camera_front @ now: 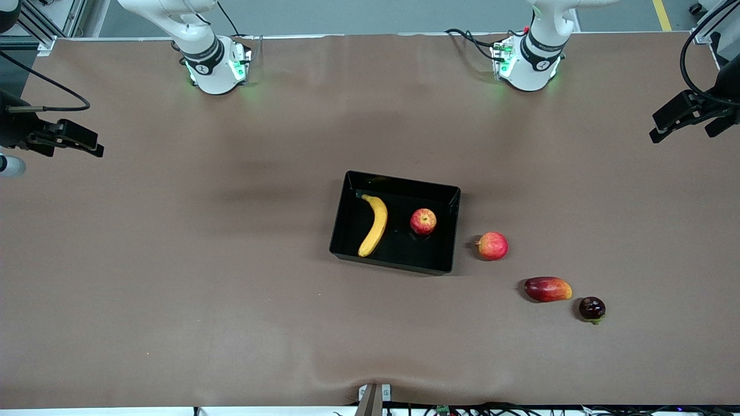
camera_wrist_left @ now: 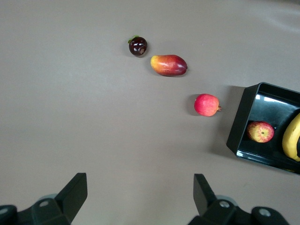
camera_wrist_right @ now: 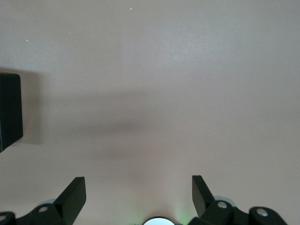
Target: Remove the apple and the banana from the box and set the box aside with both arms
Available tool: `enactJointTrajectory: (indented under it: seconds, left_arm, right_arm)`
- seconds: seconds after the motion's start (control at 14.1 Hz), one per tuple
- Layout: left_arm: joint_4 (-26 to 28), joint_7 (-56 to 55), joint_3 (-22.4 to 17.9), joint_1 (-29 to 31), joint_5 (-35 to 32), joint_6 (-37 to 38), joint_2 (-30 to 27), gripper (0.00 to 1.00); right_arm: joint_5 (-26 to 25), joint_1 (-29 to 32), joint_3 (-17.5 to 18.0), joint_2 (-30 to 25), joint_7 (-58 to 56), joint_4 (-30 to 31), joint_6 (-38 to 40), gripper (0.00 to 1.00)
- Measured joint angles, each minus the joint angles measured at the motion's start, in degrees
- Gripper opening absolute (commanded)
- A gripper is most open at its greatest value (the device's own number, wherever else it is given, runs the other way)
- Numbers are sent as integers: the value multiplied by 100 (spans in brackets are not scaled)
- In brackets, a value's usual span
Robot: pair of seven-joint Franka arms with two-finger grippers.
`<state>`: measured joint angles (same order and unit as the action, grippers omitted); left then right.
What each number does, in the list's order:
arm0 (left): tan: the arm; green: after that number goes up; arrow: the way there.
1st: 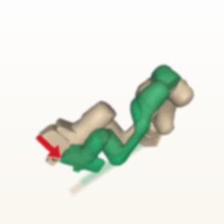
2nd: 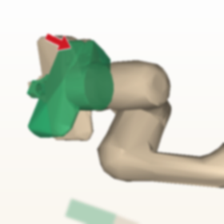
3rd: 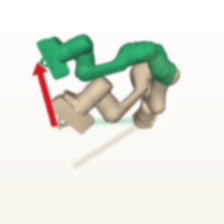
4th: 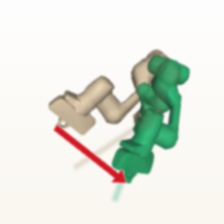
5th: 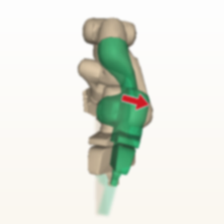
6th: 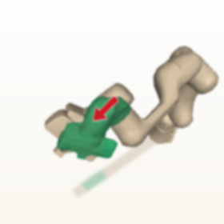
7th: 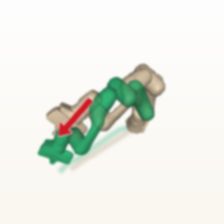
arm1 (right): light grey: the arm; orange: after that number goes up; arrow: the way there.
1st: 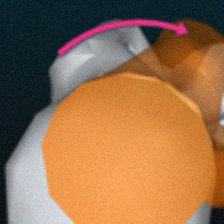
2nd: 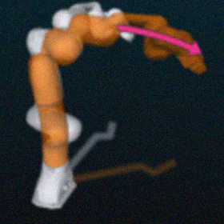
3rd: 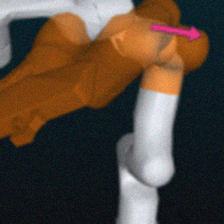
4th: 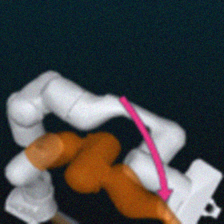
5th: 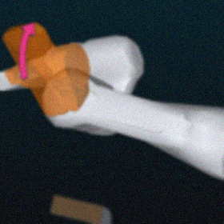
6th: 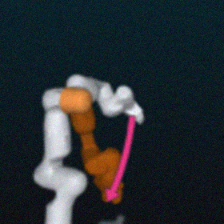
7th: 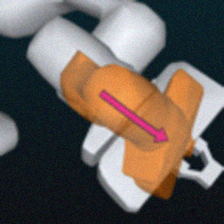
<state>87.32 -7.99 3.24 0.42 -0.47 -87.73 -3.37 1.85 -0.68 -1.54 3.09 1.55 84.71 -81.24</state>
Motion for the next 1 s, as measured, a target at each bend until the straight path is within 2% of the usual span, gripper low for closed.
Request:
enactJointTrajectory:
  seconds: [0.64, 0.85, 1.0]
  left_arm:
    - [8, 1, 1, 0, 0, 9, 117, 100]
    - [91, 3, 10, -4, 0, 25, 438, 100]
    - [146, 3, 40, -28, 0, -107, 845, 100]
  right_arm:
    - [0, 0, -1, 14, 0, 0, 0, 100]
    - [0, 0, -1, 35, 0, 1, 0, 100]
    - [0, 0, -1, 41, 0, 2, -1, 100]
